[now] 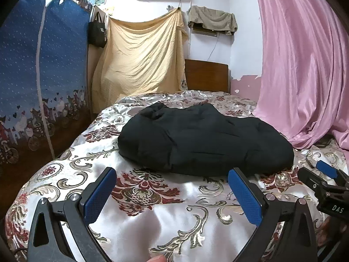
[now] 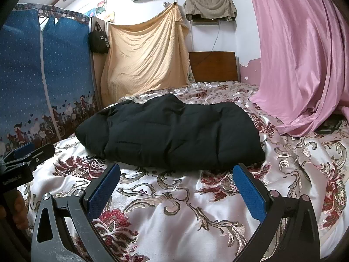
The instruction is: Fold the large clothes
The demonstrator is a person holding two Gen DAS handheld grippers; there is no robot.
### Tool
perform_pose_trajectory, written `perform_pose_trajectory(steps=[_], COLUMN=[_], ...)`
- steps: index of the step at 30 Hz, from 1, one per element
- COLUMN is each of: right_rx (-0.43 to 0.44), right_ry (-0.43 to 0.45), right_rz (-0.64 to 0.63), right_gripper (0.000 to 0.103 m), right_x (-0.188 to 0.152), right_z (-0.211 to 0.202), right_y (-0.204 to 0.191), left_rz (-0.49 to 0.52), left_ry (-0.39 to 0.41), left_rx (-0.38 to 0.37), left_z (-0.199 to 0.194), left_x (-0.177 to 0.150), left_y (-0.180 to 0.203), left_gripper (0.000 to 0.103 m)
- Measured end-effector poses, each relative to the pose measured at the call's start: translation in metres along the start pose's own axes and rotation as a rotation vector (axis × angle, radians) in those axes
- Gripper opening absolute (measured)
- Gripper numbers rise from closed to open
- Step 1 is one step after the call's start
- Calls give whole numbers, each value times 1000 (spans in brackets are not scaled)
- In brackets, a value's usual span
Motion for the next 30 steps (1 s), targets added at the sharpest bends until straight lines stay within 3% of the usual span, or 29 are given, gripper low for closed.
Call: perform_pose_trajectory(steps=[30], right_rx=[0], right_ry=[-32], right_rz=[5], right_gripper=[101], right_x=[-6], right_z=[3], right_y=[-5], left_rz=[23], left_ry=[-44], left_rx=[11], left_z=[9], left_x=[-11], left_y=[-4], left_gripper=[103])
Point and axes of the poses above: each gripper's, at about its wrist camera, not at the fingertips, and z roughly the way its jaws point, y to its right, x to its top, the point moved 5 cm from there along z, roughly the way its jaws point, and after that the axes turned 13 degrees about y, right-handed, at the moved point
